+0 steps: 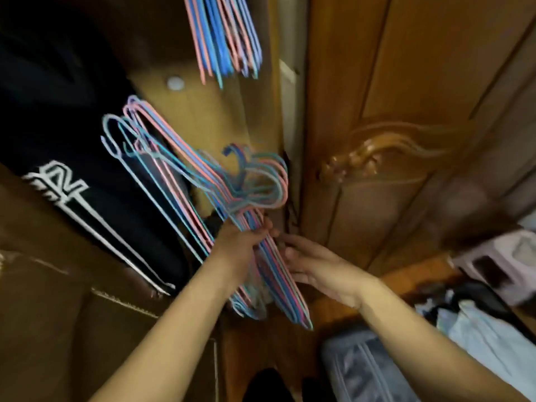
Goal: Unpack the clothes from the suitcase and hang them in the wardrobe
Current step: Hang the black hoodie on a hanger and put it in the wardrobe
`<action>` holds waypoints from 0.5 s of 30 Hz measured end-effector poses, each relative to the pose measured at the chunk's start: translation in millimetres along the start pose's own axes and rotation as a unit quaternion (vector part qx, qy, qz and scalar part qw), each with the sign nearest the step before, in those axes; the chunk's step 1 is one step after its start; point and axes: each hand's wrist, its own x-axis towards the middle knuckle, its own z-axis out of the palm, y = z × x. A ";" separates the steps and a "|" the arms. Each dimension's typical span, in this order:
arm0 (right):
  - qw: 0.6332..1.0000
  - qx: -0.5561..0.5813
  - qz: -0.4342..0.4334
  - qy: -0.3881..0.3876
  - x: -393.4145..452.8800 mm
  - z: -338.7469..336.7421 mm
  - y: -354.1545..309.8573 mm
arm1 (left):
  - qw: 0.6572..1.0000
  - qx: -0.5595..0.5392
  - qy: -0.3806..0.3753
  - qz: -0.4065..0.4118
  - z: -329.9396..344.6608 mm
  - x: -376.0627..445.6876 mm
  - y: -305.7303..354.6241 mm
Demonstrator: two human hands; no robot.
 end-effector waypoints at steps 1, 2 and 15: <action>1.000 -0.002 -0.014 0.016 -13.7 0.0 12.9 | 1.000 0.022 -0.014 -0.004 9.9 -14.0 -20.3; 0.999 -0.009 -0.027 0.026 -27.9 1.8 22.1 | 0.999 0.036 -0.033 -0.013 20.0 -30.5 -35.4; 0.881 -0.058 -0.127 0.452 -247.1 1.8 146.2 | 0.899 0.070 -0.358 -0.241 116.3 -213.8 -233.4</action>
